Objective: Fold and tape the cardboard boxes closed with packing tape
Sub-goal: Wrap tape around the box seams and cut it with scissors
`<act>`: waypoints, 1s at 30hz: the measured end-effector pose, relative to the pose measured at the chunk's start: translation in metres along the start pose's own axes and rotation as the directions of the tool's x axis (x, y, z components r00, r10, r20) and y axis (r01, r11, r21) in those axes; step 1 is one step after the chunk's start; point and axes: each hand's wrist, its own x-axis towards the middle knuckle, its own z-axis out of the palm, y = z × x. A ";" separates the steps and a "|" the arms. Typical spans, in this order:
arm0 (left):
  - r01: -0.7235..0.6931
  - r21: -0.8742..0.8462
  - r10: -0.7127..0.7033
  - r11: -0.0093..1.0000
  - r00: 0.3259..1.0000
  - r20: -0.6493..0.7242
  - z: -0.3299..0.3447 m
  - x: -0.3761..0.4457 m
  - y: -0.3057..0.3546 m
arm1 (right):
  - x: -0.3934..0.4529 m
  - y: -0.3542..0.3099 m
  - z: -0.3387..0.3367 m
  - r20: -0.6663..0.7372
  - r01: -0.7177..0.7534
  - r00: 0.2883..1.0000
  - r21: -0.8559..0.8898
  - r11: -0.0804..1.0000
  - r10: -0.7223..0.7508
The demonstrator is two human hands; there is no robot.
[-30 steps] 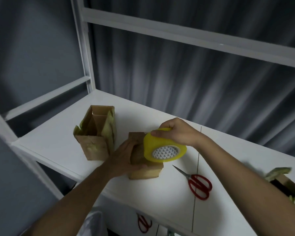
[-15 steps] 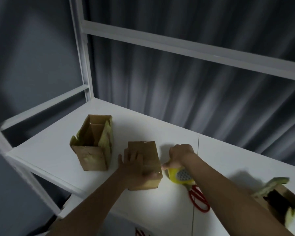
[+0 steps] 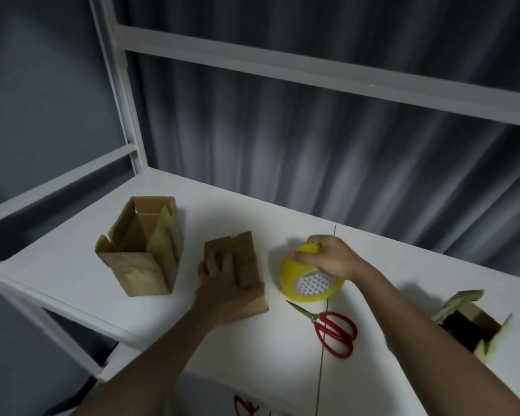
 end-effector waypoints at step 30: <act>-0.373 0.018 0.355 0.928 0.896 0.267 -0.034 0.004 -0.047 | -0.002 -0.047 0.042 0.218 0.100 0.973 -0.680 0.727 0.070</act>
